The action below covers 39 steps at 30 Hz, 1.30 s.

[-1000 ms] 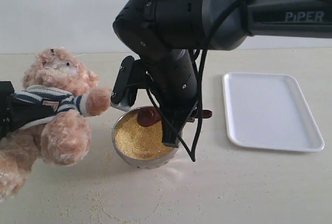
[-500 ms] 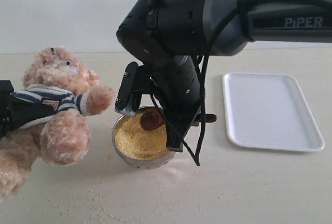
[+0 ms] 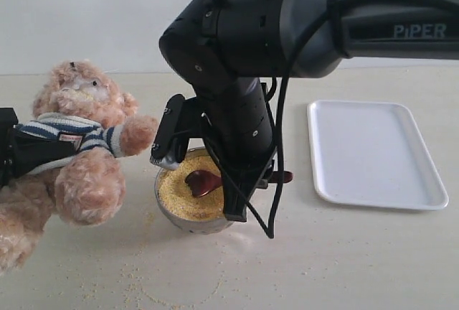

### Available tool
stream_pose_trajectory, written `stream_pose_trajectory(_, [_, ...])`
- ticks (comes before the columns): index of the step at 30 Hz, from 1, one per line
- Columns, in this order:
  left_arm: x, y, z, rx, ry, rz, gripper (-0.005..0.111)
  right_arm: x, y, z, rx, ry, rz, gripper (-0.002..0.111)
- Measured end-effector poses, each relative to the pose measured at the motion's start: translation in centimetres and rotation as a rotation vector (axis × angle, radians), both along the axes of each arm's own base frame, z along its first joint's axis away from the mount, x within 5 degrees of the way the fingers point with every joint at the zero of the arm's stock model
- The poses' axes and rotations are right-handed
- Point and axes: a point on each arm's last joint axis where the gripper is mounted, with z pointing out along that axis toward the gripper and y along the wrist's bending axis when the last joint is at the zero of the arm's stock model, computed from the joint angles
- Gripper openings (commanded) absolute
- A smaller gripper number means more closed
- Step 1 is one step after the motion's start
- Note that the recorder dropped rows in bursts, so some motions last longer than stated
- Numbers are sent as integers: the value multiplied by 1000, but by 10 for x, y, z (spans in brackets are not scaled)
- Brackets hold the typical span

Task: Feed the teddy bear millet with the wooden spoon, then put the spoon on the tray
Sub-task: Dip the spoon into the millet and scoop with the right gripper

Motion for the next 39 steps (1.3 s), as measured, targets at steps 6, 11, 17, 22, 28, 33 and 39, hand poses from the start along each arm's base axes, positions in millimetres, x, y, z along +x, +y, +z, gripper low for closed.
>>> stream_pose_trajectory(6, [0, 0, 0, -1, -1, -1, 5, -6, 5, 0, -3, 0, 26, 0])
stream_pose_trajectory(11, [0, 0, 0, -1, -1, -1, 5, -7, 6, 0, 8, 0, 0, 0])
stream_pose_trajectory(17, [0, 0, 0, -1, -1, -1, 5, -7, 6, 0, 15, -4, -26, 0])
stream_pose_trajectory(22, [0, 0, 0, -1, -1, -1, 5, -9, 7, -1, 38, 18, -55, 0])
stream_pose_trajectory(28, [0, 0, 0, -1, -1, -1, 5, -9, 7, -1, 42, 22, -61, 0])
stream_pose_trajectory(33, [0, 0, 0, -1, -1, -1, 5, -11, 4, 13, 68, -8, -67, 0])
stream_pose_trajectory(39, [0, 0, 0, -1, -1, -1, 5, -11, 2, 21, 83, -28, -80, 0])
